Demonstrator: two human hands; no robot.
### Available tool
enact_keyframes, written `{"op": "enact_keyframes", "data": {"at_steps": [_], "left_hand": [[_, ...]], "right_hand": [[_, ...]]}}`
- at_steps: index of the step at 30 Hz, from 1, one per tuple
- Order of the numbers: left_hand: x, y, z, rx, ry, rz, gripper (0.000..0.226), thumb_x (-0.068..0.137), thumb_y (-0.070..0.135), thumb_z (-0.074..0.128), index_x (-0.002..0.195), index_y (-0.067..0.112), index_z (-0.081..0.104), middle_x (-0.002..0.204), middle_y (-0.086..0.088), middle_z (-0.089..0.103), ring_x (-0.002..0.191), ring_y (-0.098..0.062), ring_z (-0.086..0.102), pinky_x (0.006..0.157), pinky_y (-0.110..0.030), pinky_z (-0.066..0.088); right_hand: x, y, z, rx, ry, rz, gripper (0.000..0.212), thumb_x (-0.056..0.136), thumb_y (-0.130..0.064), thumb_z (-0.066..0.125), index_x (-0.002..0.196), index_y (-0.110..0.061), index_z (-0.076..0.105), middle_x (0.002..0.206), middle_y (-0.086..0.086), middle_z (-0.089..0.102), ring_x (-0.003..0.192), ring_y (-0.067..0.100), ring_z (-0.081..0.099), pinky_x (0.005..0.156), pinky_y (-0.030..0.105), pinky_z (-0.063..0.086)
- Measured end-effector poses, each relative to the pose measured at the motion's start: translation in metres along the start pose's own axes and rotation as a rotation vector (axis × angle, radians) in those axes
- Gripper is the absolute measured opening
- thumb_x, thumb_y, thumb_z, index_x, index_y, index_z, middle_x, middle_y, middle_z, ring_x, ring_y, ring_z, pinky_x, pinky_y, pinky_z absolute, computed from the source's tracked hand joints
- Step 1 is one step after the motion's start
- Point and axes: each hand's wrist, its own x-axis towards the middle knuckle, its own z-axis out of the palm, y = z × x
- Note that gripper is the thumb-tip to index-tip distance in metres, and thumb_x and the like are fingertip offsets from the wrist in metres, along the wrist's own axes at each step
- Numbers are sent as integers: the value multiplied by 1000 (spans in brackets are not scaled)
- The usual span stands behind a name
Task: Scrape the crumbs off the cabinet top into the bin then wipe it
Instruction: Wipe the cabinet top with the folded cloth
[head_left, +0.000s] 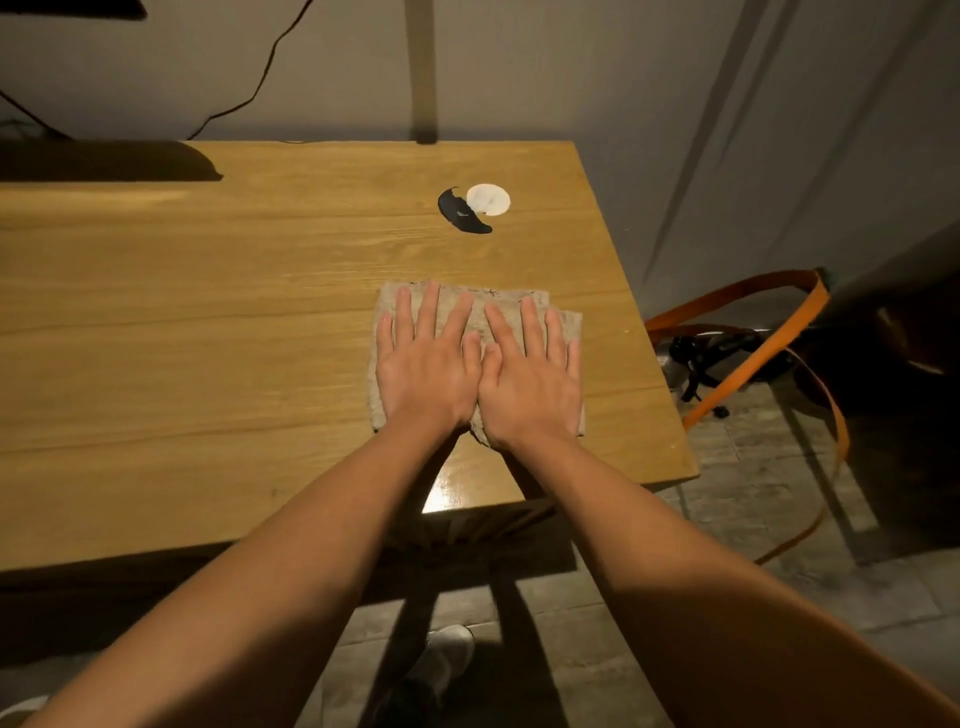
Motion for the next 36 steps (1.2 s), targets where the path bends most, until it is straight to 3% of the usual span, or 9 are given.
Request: {"op": "enact_keyframes", "data": {"at_steps": [8,16,28,33,36], "left_hand": [[106,16,-2,4,14,86,55,102,49,13,156,37,15,167,1,1,153,-25,-7,122,-45,0],[205,40,1,-23,33,78,56,102,48,12,156,36,15,167,1,6,153,-26,-7,122,-45,-1],[278,69,3,20,35,44,56,103,46,9,157,34,14,167,0,8,153,-29,-6,122,-46,-1],[286,74,3,-27,91,6,53,103,44,15,155,36,22,166,-2,9,153,-28,3,122,-45,6],[285,78,-1,-79,180,-10,49,102,40,26,149,30,36,161,-10,20,148,-28,20,119,-43,19]], "right_hand": [[98,3,-8,-6,23,89,53,108,-44,5,160,-46,-2,170,-6,-13,155,19,-19,125,48,-9],[201,19,-23,-36,23,65,52,108,-45,5,159,-48,0,171,-7,-10,156,18,-18,125,48,-8],[285,40,-38,-26,31,12,51,108,-44,9,159,-48,7,172,-6,-1,157,18,-11,126,45,-4],[299,43,-42,-8,24,-26,52,108,-41,12,160,-46,10,172,-5,1,157,19,-9,127,47,0],[306,45,-47,4,15,-56,52,108,-40,14,160,-44,11,172,-4,1,157,20,-9,127,47,0]]}}
